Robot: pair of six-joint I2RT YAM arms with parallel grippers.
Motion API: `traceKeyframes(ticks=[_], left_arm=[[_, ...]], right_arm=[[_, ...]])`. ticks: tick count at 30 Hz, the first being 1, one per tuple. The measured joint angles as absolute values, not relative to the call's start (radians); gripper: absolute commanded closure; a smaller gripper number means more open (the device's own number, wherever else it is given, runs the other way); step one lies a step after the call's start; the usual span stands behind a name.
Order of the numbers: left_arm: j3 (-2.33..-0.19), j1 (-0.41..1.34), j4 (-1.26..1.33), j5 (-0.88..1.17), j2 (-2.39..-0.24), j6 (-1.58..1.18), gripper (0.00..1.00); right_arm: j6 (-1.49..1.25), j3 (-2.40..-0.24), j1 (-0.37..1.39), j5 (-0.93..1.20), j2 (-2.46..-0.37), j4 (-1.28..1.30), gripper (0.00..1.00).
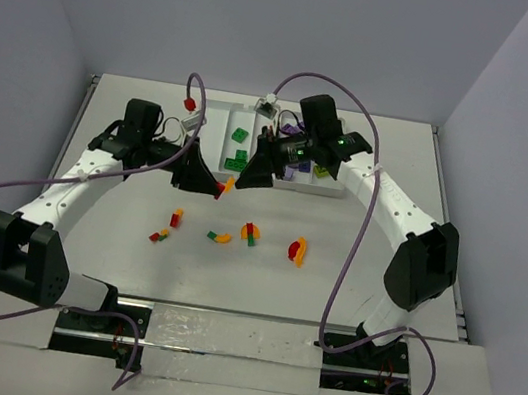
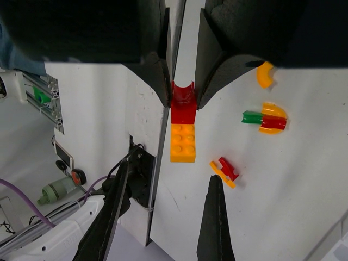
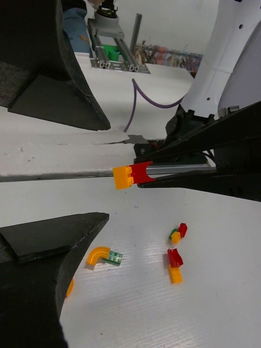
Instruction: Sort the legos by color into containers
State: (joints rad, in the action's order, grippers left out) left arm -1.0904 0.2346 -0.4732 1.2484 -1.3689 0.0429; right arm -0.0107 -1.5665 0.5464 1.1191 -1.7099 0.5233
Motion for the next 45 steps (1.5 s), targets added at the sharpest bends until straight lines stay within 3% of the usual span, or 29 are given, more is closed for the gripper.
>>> traceKeyframes(ticks=[8,13,19,21,30,38,45], left_arm=[[-1.090,0.253,-0.481,1.251,-1.369,0.050,1.00],[-1.090,0.263,-0.484,1.254,-1.370,0.058,1.00],[-1.090,0.267,-0.491,1.248,-1.375,0.066,1.00],[-1.090,0.267,-0.494,1.238,-1.376,0.069,1.00],[-1.090,0.259,-0.524,1.228,-1.377,0.110,1.00],[-1.195,0.047,-0.633,1.202,-1.411,0.220,1.00],[-1.200,0.109,-0.471,0.938,-1.422,0.128,1.00]], right_arm=[[-0.011,-1.573,0.562,1.103,-1.739,0.521,0.35],[-0.006,-1.573,0.571,1.086,-1.746,0.521,0.43],[0.006,-1.577,0.585,1.085,-1.746,0.524,0.75],[0.015,-1.577,0.589,1.090,-1.745,0.525,1.00],[0.055,-1.578,0.593,1.077,-1.745,0.551,1.00],[0.149,-1.578,0.585,1.021,-1.745,0.644,1.00],[0.188,-1.553,0.517,0.960,-1.730,0.676,1.00]])
